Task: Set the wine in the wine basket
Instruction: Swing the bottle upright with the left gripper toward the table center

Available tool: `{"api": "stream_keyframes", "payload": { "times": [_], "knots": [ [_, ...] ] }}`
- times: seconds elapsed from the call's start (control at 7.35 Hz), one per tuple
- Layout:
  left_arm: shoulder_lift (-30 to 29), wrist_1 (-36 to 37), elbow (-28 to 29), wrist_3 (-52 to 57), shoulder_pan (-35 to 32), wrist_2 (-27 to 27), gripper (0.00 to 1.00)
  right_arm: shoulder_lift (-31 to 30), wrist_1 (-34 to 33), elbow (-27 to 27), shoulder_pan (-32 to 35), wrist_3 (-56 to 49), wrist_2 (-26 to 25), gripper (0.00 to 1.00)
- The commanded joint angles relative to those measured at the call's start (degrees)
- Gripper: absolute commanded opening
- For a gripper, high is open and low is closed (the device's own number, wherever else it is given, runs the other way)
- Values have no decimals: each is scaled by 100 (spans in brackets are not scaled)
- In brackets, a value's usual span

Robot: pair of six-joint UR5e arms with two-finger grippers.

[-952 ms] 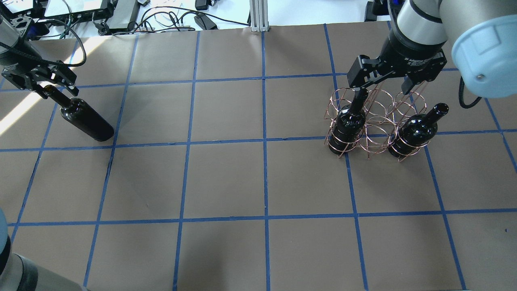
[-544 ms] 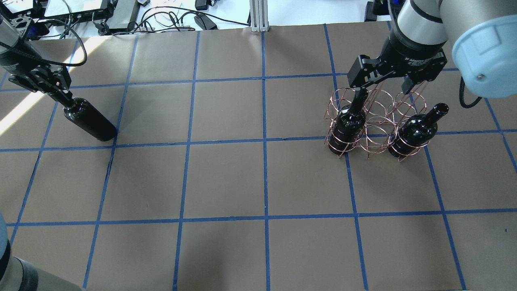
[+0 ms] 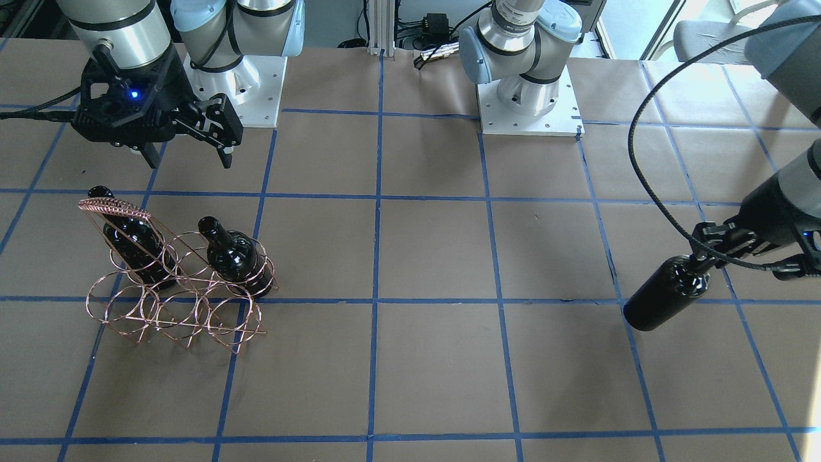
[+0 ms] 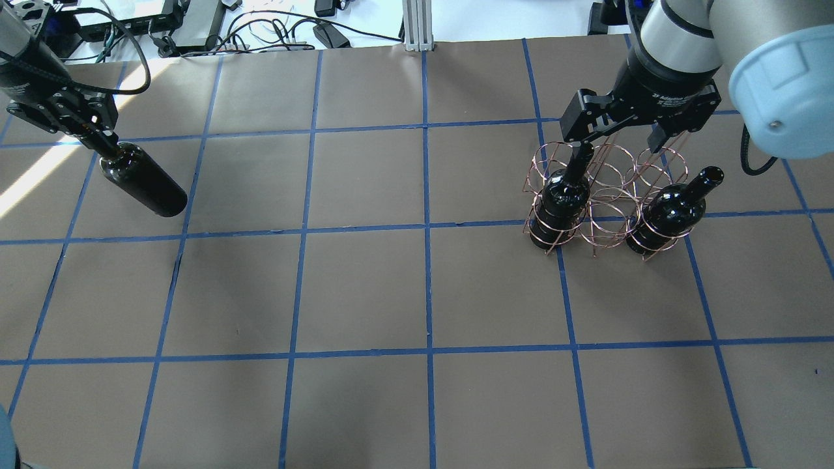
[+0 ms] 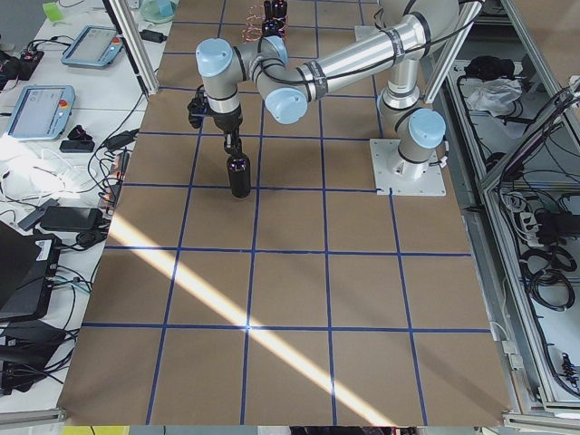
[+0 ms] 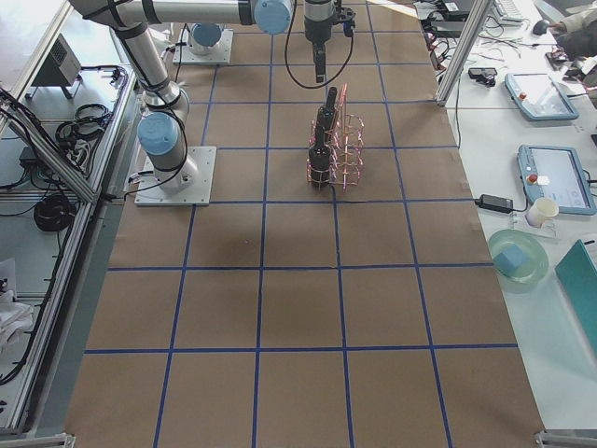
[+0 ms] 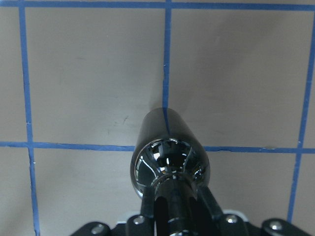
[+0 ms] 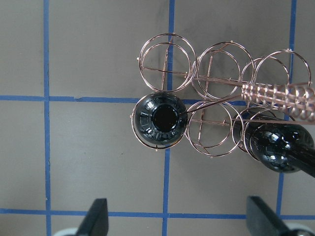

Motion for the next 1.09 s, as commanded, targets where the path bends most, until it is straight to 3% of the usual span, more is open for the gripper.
{"api": "stream_keyframes", "payload": {
  "times": [0.0,0.14,0.41,0.68,0.95],
  "knots": [
    [681,-109,-565,-1252,-739,-27,0,0,1,0,0,5,-2,100],
    [1024,-101,-943,-1999,-1168,-44,0,0,1,9,0,5,-2,100],
    [1369,-109,-1157,-3458,-2178,-27,0,0,1,9,0,5,-2,100],
    [1318,-75,-1315,-5041,-3390,-71,0,0,1,9,0,5,-2,100],
    [1282,4,-1569,-5826,-4053,-227,0,0,1,9,0,5,-2,100]
  ]
}}
